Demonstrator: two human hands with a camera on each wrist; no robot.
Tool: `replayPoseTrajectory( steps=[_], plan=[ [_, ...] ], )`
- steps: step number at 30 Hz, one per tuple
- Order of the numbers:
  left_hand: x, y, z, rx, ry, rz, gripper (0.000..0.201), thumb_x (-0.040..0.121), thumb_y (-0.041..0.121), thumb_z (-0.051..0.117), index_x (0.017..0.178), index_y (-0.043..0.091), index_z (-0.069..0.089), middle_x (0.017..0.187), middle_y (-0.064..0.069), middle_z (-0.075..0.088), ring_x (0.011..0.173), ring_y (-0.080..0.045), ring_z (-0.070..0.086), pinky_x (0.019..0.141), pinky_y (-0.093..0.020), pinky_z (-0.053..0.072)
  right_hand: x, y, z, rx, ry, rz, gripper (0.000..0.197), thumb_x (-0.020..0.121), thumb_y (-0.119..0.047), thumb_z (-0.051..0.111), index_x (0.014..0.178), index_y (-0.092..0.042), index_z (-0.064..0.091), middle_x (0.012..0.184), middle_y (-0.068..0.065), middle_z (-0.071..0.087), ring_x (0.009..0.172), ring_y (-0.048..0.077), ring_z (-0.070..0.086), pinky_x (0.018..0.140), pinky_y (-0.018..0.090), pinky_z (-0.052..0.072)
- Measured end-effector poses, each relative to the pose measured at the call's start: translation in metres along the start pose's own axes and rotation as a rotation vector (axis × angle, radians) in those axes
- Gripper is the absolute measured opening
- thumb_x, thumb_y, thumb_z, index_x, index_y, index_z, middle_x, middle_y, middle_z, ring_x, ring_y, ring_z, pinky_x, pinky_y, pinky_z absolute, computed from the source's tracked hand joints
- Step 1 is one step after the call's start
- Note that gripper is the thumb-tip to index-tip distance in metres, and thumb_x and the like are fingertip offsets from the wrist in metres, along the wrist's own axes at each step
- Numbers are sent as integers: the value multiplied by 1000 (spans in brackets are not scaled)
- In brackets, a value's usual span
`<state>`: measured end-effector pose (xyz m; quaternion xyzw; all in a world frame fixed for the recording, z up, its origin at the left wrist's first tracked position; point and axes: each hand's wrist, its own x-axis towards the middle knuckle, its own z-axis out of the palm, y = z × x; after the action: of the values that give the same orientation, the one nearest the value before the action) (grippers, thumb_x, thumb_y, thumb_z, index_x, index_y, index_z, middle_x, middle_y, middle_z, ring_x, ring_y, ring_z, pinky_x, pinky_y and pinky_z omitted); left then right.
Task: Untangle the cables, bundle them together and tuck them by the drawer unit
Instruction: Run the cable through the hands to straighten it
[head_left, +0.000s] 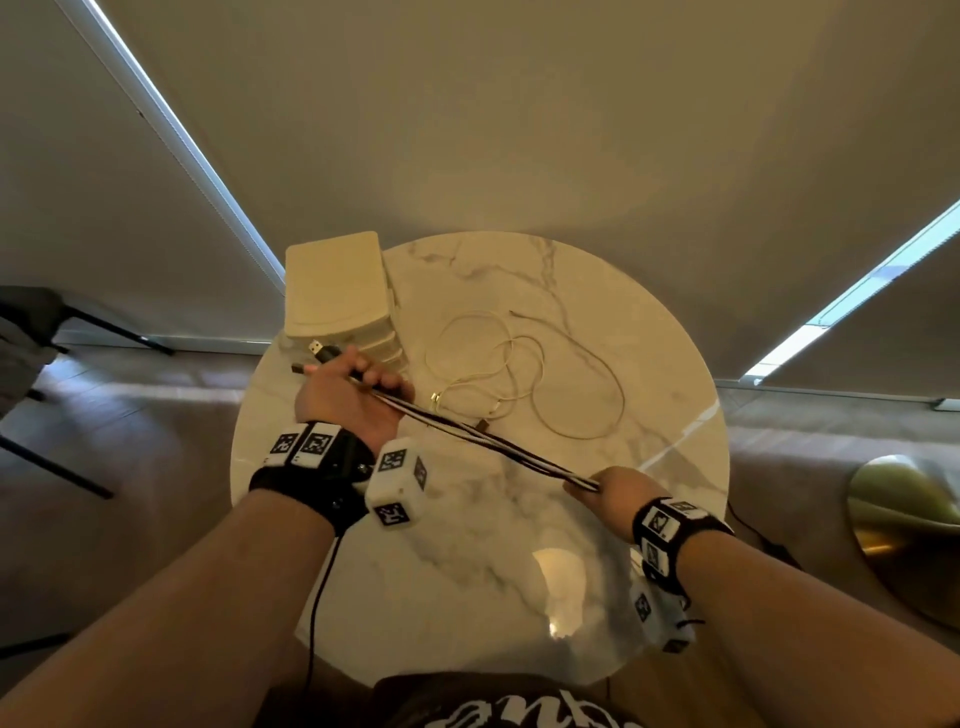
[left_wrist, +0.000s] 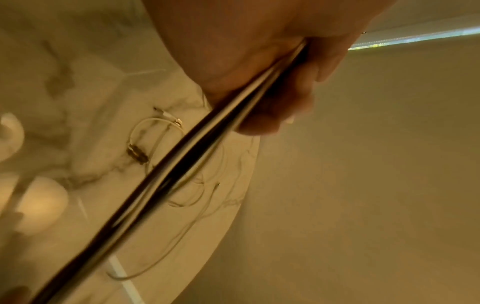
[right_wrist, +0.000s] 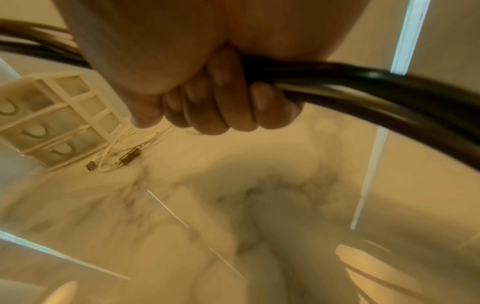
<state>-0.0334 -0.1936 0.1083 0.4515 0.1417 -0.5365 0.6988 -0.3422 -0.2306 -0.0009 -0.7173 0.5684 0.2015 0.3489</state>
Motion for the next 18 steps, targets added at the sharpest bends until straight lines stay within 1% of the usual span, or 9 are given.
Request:
replayPoseTrajectory(
  steps=[3, 6, 8, 10, 11, 13, 14, 16, 18],
  plan=[
    [9, -2, -14, 100, 18, 22, 37, 101, 28, 46, 64, 22, 43, 53, 8, 26, 42, -11, 22, 46, -25, 23, 7, -4, -4, -52, -7, 12, 58, 95, -73, 44, 78, -22, 64, 73, 0, 65, 71, 19, 63, 64, 30, 45],
    [17, 3, -23, 151, 11, 66, 28, 95, 26, 46, 68, 22, 44, 55, 6, 27, 44, -12, 23, 46, -25, 24, 15, -10, -3, 31, -110, -22, 56, 84, -78, 58, 75, -24, 66, 71, -3, 66, 71, 17, 62, 66, 30, 46],
    [21, 9, -30, 162, -6, 74, 21, 94, 23, 43, 73, 20, 46, 60, 5, 31, 47, -13, 28, 49, -26, 29, 19, -16, -5, 143, -165, -96, 50, 77, -80, 65, 85, -31, 69, 81, -8, 68, 80, 13, 64, 76, 31, 49],
    [25, 11, -39, 172, -14, 69, 17, 94, 18, 40, 78, 19, 47, 64, 3, 33, 51, -14, 33, 52, -28, 34, 20, -29, -13, 333, -131, -175, 56, 70, -85, 62, 105, -41, 69, 100, -13, 72, 98, 12, 67, 92, 34, 51],
    [26, 11, -44, 175, -11, 65, 18, 96, 17, 39, 80, 19, 46, 65, 2, 35, 52, -15, 35, 54, -29, 35, 22, -38, -18, 440, -94, -207, 59, 71, -85, 58, 112, -43, 67, 106, -13, 72, 105, 14, 66, 97, 38, 51],
    [27, 10, -51, 175, -6, 43, 19, 98, 17, 39, 81, 19, 46, 67, 1, 38, 56, -17, 38, 62, -33, 38, 29, -63, -28, 533, -5, -266, 48, 85, -73, 58, 115, -38, 69, 111, -9, 72, 110, 18, 65, 100, 41, 50],
    [27, 9, -54, 172, 0, 26, 19, 99, 17, 40, 81, 18, 45, 67, 0, 40, 57, -18, 40, 65, -34, 40, 35, -78, -32, 479, 51, -283, 39, 92, -63, 59, 115, -34, 71, 113, -7, 71, 109, 19, 64, 99, 40, 50],
    [27, 7, -59, 177, 18, -11, 22, 102, 16, 40, 81, 17, 46, 67, -2, 44, 60, -21, 46, 74, -40, 48, 49, -106, -35, 248, 139, -311, 28, 99, -46, 61, 118, -28, 72, 120, -4, 69, 110, 19, 62, 97, 33, 48],
    [28, 6, -64, 190, 30, -41, 24, 105, 17, 39, 82, 16, 46, 66, -4, 48, 63, -23, 50, 83, -47, 52, 62, -134, -30, 92, 148, -379, 29, 99, -32, 60, 125, -24, 70, 130, -2, 65, 119, 20, 60, 99, 29, 44]
  ],
)
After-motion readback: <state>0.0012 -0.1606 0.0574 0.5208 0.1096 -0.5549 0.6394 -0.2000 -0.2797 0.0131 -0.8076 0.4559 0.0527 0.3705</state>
